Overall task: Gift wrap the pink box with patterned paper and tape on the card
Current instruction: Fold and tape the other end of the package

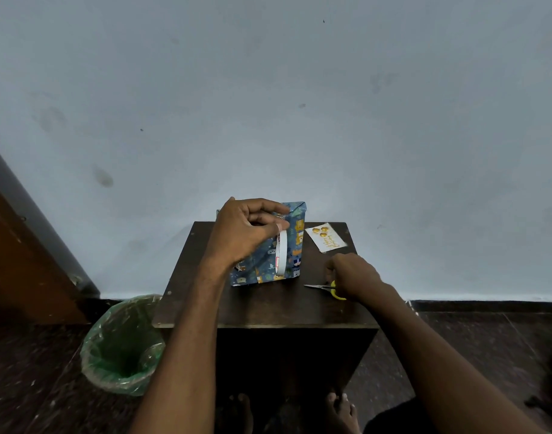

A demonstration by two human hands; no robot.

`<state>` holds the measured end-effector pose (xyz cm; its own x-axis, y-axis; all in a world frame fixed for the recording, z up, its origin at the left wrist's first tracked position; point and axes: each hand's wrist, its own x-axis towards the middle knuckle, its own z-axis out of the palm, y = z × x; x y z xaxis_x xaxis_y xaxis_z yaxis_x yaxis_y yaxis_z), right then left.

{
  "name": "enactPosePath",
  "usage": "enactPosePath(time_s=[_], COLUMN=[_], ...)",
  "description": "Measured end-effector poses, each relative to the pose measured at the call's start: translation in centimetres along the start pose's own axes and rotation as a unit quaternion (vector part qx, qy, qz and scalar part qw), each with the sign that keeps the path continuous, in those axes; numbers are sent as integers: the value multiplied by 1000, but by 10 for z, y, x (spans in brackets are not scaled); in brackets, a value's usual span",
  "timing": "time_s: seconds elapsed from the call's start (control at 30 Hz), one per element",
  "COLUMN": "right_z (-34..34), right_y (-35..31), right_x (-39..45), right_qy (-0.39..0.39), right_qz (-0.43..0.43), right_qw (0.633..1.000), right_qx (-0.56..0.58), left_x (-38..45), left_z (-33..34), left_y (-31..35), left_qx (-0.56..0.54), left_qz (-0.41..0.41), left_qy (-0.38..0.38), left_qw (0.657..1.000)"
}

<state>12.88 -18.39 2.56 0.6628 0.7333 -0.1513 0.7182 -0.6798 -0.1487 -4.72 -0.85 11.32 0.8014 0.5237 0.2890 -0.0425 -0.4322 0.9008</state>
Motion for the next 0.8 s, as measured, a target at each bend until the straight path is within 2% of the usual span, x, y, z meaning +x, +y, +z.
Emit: enactPosePath(time_s=[0.17, 0.3, 0.4, 0.47, 0.63, 0.8], right_z=[-10, -33, -62, -76, -88, -88], right_y=[1, 10, 14, 17, 14, 6], right_x=[6, 1, -16, -23, -27, -26], right_qy=[-53, -73, -82, -68, -2, -1], right_qz=[-28, -119, -151, -167, -178, -175], right_qw=[998, 982, 921, 881, 869, 879], right_qx=[7, 131, 349, 437, 461, 445], left_x=[1, 1, 2, 1, -1, 0], left_z=[-1, 0, -1, -1, -2, -6], left_y=[-1, -2, -3, -2, 1, -2], left_qx=[3, 7, 13, 23, 48, 57], left_qz=[-3, 2, 4, 8, 9, -1], left_qy=[0, -1, 1, 1, -9, -21], left_qw=[1000, 1000, 1000, 1000, 999, 998])
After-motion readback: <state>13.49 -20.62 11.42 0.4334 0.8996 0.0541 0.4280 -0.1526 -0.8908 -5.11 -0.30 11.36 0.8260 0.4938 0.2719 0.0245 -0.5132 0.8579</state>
